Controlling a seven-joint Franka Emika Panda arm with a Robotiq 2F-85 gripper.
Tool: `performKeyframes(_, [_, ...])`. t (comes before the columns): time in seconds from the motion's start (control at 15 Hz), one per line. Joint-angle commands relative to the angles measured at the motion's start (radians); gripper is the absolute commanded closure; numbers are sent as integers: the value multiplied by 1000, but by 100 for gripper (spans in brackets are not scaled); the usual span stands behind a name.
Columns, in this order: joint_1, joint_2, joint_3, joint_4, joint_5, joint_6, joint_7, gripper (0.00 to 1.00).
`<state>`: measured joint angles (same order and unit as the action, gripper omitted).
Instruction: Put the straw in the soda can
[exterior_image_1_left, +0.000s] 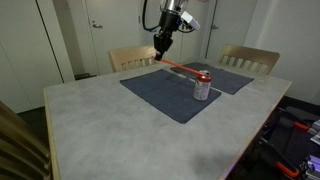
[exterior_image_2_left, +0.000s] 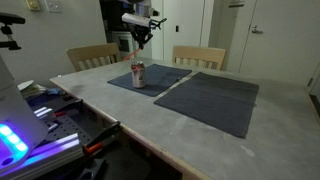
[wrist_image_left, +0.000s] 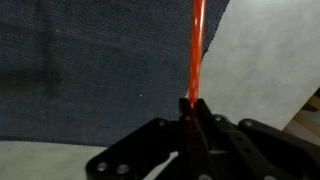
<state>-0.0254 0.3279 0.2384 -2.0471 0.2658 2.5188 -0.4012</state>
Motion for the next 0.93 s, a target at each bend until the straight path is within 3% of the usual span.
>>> performKeyframes(0.0, [-35, -112, 22, -97, 109, 4, -106, 98])
performKeyframes(0.4, [-12, -262, -26, -181, 199, -9, -189, 98])
performKeyframes(0.87, [46, -466, -113, -392, 195, 111, -201, 98])
